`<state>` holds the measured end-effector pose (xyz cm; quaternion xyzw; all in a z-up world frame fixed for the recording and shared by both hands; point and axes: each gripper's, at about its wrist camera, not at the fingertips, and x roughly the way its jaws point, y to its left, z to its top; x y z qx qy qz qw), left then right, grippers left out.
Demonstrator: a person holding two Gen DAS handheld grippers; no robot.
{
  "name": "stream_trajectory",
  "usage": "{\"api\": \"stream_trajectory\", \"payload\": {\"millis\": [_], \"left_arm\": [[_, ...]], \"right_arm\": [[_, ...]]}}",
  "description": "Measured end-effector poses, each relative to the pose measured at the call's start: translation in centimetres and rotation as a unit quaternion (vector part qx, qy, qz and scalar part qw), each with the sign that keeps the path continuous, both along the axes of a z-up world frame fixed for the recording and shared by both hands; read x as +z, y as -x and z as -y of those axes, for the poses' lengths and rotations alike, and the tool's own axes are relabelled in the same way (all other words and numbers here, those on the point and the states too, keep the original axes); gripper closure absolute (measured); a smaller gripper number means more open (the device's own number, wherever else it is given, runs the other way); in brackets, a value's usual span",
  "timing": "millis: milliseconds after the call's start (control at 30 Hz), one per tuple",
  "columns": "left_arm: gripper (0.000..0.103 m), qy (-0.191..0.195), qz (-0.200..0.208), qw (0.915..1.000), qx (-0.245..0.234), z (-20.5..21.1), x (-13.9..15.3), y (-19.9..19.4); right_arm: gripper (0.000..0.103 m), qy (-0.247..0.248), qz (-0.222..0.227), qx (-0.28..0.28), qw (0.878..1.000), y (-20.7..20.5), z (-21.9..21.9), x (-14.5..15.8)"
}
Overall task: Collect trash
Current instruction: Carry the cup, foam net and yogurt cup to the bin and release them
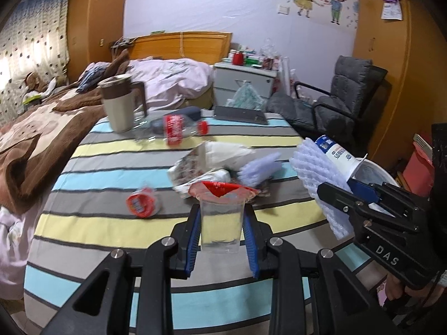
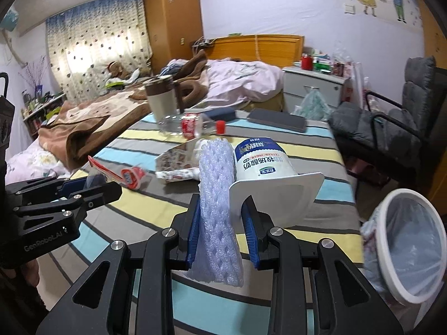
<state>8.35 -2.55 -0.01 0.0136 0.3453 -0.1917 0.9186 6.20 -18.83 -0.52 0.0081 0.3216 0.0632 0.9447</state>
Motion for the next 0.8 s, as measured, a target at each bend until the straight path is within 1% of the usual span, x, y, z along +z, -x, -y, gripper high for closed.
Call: {"api": "stream_trajectory", "payload": {"millis": [167, 267, 500, 800], "left_arm": [[0.072, -0.009, 0.013, 0.9995, -0.026, 3.3, 0.7, 0.3], [0.072, -0.023, 0.028, 0.9987, -0.037, 5.3, 1.1, 0.6], [0.072, -0.021, 0.037, 0.9958, -0.082, 10.1, 1.7, 0.6], [0.072, -0.022, 0.038, 0.9883, -0.146, 17.0, 1.7, 1.0]], "right_arm": [[0.072, 0.006, 0.007, -0.028, 1.000, 0.8, 2.4, 0.2], [0.072, 0.005, 0.012, -0.048, 0.999, 1.4, 4.0, 0.4], [0.072, 0.021, 0.022, -0.109, 0.994, 2.9, 7.9, 0.9], [0.072, 0.032, 0.023, -0.176, 0.984, 5.0, 12.7, 0.9]]}}
